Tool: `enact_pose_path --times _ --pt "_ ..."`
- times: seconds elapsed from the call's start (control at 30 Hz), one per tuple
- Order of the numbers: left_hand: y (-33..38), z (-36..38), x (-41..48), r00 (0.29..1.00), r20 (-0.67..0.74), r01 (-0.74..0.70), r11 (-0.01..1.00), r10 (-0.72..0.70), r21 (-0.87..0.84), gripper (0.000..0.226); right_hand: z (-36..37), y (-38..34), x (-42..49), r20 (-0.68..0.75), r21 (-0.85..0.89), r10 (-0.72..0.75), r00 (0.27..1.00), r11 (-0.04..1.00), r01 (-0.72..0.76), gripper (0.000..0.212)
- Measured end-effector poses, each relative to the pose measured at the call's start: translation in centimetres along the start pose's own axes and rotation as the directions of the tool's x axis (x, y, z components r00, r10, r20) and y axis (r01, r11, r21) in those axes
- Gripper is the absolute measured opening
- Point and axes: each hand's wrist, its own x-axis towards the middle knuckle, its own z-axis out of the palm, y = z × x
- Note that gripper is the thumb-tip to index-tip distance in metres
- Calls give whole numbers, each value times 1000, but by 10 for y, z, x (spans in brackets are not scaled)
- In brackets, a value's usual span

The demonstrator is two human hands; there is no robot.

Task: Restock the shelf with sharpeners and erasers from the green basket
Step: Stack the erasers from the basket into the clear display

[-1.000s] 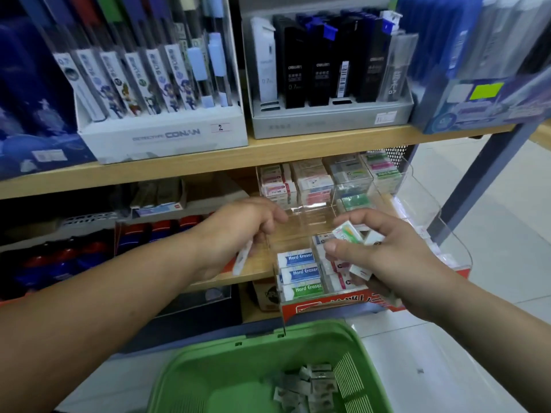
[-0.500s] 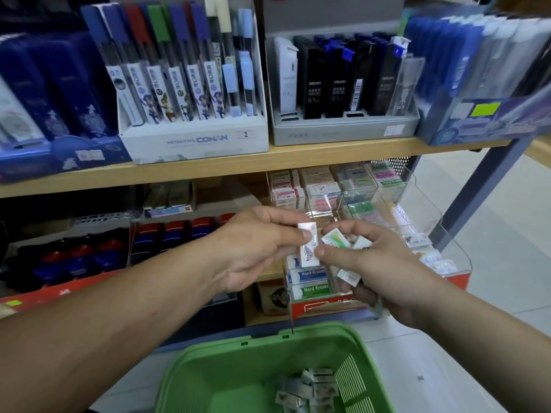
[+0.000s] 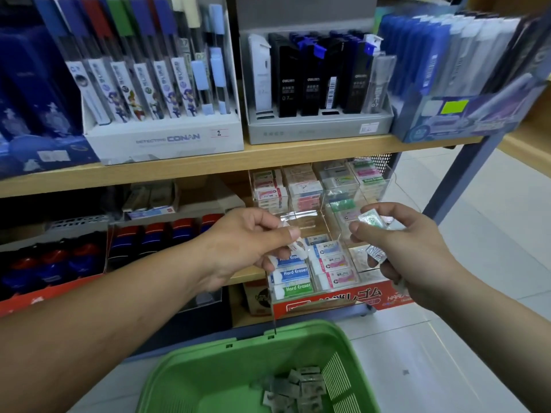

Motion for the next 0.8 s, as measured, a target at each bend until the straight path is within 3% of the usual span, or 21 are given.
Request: enact_pose_path --times 0.3,0.57,0.67,0.8 --pt "1 22 4 991 114 96 980 -77 -173 24 -28 6 14 -142 17 -14 990 1000 16 21" --pt "-2 48 14 998 44 -53 995 50 80 38 -51 4 18 -257 64 4 966 998 13 20" --pt "2 54 18 998 -29 -45 990 50 136 28 -59 4 21 -283 106 64 957 994 -35 18" --pt "18 70 26 995 -17 -92 981 96 172 18 -68 7 21 -308 141 104 946 988 -63 6"
